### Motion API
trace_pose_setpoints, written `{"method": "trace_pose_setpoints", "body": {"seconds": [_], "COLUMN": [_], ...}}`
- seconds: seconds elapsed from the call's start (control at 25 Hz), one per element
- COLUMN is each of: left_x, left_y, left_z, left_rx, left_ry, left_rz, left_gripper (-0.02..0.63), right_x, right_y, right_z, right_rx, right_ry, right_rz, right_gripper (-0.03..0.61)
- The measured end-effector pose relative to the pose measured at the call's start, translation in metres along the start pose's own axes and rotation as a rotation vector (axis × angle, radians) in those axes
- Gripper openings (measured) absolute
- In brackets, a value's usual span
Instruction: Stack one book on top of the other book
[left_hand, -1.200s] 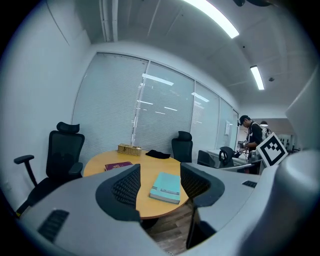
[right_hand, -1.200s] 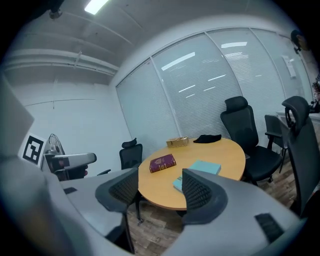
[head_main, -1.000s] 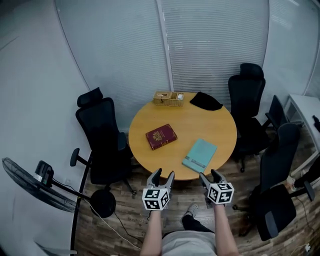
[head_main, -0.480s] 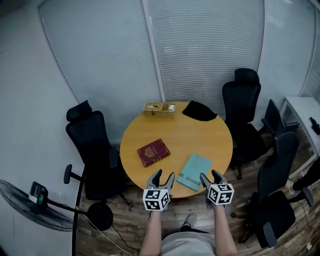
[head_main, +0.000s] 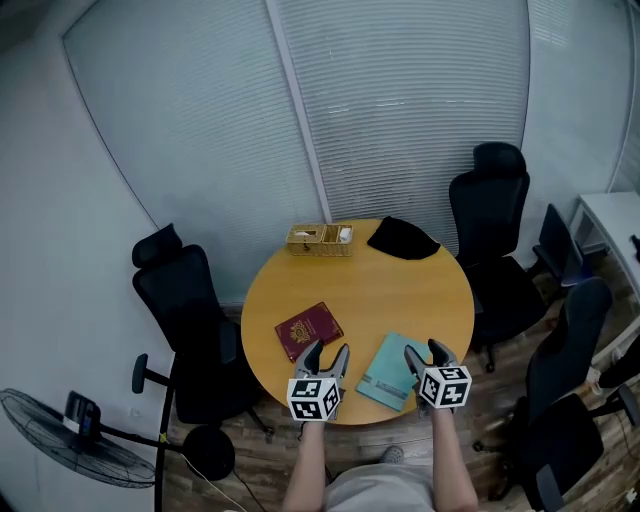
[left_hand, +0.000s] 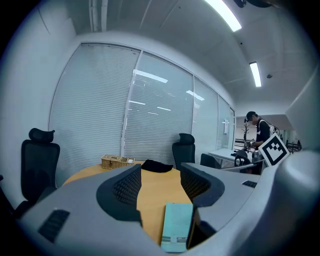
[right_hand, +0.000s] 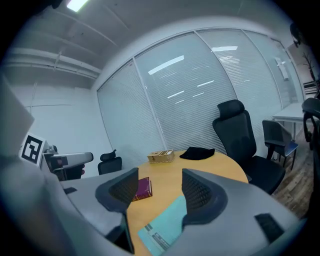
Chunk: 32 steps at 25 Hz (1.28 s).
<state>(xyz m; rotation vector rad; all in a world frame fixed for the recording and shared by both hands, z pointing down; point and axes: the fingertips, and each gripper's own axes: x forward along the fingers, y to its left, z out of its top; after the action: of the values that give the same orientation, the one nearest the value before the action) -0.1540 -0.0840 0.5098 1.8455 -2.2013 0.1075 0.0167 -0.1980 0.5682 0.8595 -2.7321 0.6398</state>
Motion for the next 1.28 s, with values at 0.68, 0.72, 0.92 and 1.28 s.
{"method": "trace_pose_setpoints", "body": {"seconds": [0.68,0.72,0.92,1.28], "left_x": [0.011,0.01,0.016,0.042], "left_y": [0.023,0.023,0.02,0.009], "left_z": [-0.028,-0.03,-0.032,-0.028], "left_rx": [-0.047,-0.046,-0.028,-0.048], "left_ry": [0.018,0.022,0.037,0.036], "left_rz": [0.056,0.055,0.028,-0.057], "left_gripper": [0.252,0.252,0.252,0.252], "right_x": [0.012,0.011,0.007,-0.002], "right_y": [-0.027,-0.027,-0.03,-0.039], "right_z": [-0.038,-0.04,-0.043,-0.045], "right_rx": [0.008,0.007,0.018,0.037], "right_ry": [0.048,0.051,0.044,0.025], "right_rz": [-0.014,-0.015,-0.038,-0.086], "right_gripper": [0.262,0.262,0.262,0.265]}}
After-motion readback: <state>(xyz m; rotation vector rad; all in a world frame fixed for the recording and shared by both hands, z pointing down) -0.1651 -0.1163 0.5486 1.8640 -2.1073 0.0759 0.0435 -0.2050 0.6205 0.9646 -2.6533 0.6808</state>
